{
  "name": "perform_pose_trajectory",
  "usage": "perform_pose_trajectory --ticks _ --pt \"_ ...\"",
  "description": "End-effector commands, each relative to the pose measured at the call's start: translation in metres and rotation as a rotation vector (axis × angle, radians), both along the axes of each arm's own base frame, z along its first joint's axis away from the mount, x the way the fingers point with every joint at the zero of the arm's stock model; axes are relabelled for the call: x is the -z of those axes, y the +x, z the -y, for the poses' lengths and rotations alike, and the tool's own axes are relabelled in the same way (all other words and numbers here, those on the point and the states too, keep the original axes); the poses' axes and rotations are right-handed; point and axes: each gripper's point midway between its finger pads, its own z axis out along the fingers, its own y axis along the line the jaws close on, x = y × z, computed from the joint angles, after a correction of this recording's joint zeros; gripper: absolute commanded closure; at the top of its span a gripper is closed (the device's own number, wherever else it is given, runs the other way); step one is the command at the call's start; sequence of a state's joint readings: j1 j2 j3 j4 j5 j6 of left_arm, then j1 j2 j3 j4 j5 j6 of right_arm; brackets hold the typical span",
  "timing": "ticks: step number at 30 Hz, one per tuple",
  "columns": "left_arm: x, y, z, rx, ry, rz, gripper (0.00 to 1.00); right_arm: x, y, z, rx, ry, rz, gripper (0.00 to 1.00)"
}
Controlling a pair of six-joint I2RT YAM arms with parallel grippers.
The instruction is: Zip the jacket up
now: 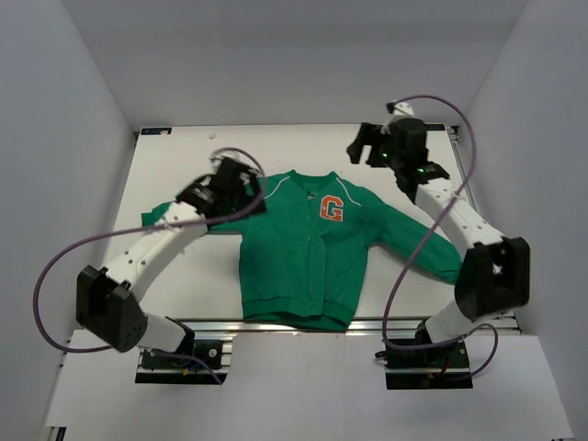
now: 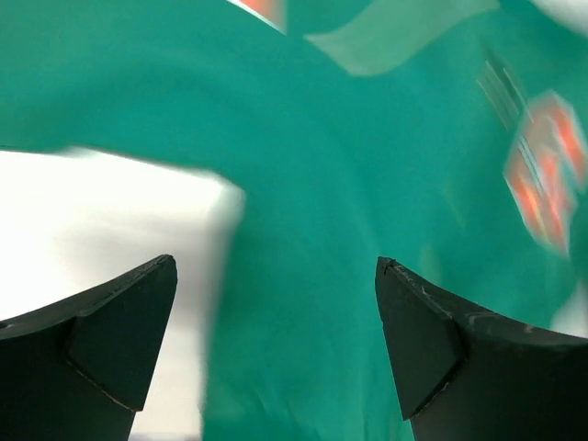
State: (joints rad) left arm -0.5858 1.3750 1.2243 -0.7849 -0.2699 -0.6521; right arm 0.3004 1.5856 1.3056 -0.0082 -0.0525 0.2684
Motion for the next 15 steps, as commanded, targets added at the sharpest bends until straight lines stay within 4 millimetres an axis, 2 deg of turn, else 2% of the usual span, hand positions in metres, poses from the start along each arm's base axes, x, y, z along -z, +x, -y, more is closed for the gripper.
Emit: perform_pose_trajectory --ticks 1,2,3,4,5,6,7,9,10,11,12,13,15 --pt "-0.019 0.030 -0.095 -0.344 -0.008 0.008 0.02 0.009 -0.030 0.055 0.198 -0.018 -0.070 0.11" --pt "-0.025 0.037 -0.106 -0.370 -0.040 0.027 0.02 -0.003 -0.042 0.063 0.225 -0.023 -0.045 0.11" --pt "-0.032 0.042 -0.136 -0.449 -0.075 0.043 0.02 0.012 -0.054 0.071 0.241 -0.051 -0.087 0.11" --pt "-0.034 0.044 -0.140 -0.445 -0.122 0.044 0.02 0.023 -0.058 0.079 0.278 -0.080 -0.116 0.11" --pt "-0.036 0.044 -0.149 -0.466 -0.132 0.049 0.02 0.003 -0.070 0.087 0.315 -0.057 -0.077 0.11" --pt "-0.039 0.038 -0.164 -0.506 -0.130 0.049 0.02 0.018 -0.079 0.094 0.341 -0.080 -0.108 0.11" --pt "-0.043 0.036 -0.174 -0.536 -0.096 0.068 0.02 0.020 -0.083 0.105 0.392 -0.097 -0.097 0.11" --pt "-0.049 0.030 -0.184 -0.575 -0.068 0.097 0.02 0.012 -0.089 0.113 0.415 -0.100 -0.039 0.11" --pt "-0.063 0.027 -0.187 -0.576 -0.069 0.155 0.02 0.017 -0.096 0.115 0.415 -0.106 -0.036 0.11" --pt "-0.061 0.025 -0.187 -0.570 -0.069 0.168 0.02 0.017 -0.098 0.116 0.420 -0.101 -0.029 0.10" --pt "-0.066 0.023 -0.187 -0.568 -0.077 0.192 0.02 0.016 -0.099 0.116 0.426 -0.087 -0.026 0.10" --pt "-0.080 0.022 -0.187 -0.556 -0.093 0.255 0.02 0.017 -0.103 0.117 0.433 -0.080 -0.025 0.11" --pt "-0.084 0.020 -0.185 -0.550 -0.108 0.293 0.02 0.015 -0.105 0.118 0.429 -0.083 -0.011 0.11"
